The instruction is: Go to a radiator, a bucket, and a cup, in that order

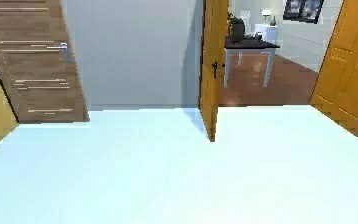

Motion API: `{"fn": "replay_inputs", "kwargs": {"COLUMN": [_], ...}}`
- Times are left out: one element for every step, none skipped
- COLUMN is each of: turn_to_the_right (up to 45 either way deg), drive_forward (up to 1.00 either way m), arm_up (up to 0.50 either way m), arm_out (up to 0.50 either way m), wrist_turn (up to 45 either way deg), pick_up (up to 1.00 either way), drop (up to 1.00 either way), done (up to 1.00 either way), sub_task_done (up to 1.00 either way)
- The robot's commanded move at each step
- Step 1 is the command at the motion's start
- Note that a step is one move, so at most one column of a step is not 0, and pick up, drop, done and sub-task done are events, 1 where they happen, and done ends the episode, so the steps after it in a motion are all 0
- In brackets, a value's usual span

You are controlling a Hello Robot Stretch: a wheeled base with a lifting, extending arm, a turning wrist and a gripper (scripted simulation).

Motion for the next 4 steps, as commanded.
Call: {"fn": "replay_inputs", "kwargs": {"turn_to_the_right": [-36.0, 0.0, -6.0, 0.0], "drive_forward": [0.00, 1.00, 0.00, 0.50], "arm_up": [0.00, 0.00, 0.00, 0.00], "arm_out": [0.00, 0.00, 0.00, 0.00], "wrist_turn": [0.0, 0.0, 0.0, 0.0], "pick_up": [0.00, 0.00, 0.00, 0.00], "drop": [0.00, 0.00, 0.00, 0.00], "done": [0.00, 0.00, 0.00, 0.00], "sub_task_done": [0.00, 0.00, 0.00, 0.00]}}
